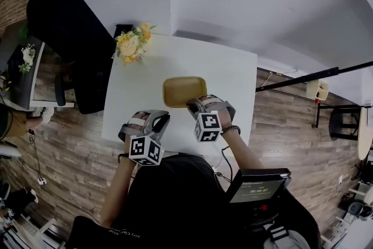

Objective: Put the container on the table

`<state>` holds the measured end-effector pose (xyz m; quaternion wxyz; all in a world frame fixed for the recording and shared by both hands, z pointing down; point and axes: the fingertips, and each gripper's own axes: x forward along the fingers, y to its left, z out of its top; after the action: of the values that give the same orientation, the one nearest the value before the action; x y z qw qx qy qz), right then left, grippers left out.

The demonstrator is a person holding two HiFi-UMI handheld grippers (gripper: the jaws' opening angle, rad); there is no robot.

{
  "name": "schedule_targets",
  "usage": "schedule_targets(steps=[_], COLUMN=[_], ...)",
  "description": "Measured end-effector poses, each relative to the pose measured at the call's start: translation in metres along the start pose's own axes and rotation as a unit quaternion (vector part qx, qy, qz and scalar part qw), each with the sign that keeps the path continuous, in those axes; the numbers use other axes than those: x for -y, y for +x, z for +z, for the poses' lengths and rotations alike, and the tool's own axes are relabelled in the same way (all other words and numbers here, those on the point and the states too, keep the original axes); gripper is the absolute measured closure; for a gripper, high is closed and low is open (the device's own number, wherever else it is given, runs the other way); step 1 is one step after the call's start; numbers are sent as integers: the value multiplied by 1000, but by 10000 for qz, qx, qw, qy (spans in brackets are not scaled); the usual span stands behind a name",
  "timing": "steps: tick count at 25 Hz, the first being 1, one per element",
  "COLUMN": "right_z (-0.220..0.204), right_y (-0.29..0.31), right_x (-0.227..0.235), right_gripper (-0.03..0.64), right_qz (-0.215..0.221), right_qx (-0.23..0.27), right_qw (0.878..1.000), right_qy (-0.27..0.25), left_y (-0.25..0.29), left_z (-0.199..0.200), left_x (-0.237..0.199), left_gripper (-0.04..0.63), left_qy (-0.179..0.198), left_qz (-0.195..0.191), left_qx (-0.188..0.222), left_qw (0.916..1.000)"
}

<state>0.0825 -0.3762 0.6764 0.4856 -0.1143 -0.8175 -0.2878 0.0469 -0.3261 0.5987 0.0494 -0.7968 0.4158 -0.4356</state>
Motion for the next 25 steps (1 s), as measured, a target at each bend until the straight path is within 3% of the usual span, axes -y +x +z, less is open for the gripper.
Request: schedule_targets(steps=[12, 18, 25], right_z=[-52, -68, -81], right_y=[72, 97, 117], right_x=[20, 25, 29], right_gripper=[592, 591, 589], right_qz=[422, 512, 589], right_qx=[-287, -441, -545], right_qw=[9973, 9955, 9936], right_qy=[522, 660, 791], left_y=[-17, -19, -18], left_z=[-25, -27, -30], left_x=[3, -2, -2], left_gripper=[565, 568, 571], left_qy=[-470, -788, -877], left_qz=[229, 333, 305], left_qx=[-282, -181, -181], left_qw=[9982, 9962, 9955])
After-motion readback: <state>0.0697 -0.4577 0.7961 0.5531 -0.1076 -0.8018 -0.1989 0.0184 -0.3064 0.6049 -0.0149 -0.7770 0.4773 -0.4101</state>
